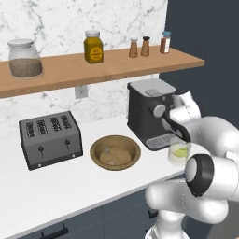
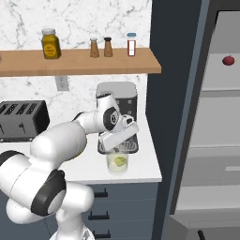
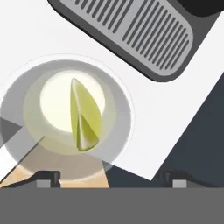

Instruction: Grab a lemon wedge from the fridge and one ice cube from the ice bowl, and put them in the glass of lemonade.

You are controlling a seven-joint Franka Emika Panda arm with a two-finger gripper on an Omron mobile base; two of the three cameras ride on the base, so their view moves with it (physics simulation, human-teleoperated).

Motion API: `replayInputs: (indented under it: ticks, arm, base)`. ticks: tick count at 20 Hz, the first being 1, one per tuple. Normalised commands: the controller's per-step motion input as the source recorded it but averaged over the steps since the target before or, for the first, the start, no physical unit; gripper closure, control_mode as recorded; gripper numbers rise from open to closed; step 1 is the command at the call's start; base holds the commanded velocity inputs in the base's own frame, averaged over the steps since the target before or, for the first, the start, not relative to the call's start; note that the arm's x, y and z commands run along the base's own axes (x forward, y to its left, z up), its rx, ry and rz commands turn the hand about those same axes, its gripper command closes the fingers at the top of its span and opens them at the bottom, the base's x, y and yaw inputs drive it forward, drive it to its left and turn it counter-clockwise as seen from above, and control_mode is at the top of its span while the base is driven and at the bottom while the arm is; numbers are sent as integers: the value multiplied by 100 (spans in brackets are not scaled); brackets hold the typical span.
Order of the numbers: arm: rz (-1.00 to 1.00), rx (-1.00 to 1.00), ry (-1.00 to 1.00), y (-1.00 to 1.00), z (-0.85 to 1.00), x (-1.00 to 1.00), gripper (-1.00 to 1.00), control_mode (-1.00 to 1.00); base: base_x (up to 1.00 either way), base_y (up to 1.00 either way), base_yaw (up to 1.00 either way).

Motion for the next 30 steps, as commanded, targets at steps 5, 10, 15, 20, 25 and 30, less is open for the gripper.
replayInputs:
  ticks: [5,10,15,20,25,30]
  arm:
    - [0,0,-12,22,61,-28,-100,-100]
    - [-4,0,-22,74,32,-23,-100,-100]
    - [-21,16,-42,94,8,-19,-100,-100]
    - [-35,28,-37,100,0,-4,-100,-100]
    - [-41,37,-18,100,-1,0,-100,-100]
    - [-25,38,-1,75,0,-2,-100,-100]
  base:
    - [0,0,0]
    - [0,0,0]
    - [0,0,0]
    - [0,0,0]
    - [0,0,0]
    - [0,0,0]
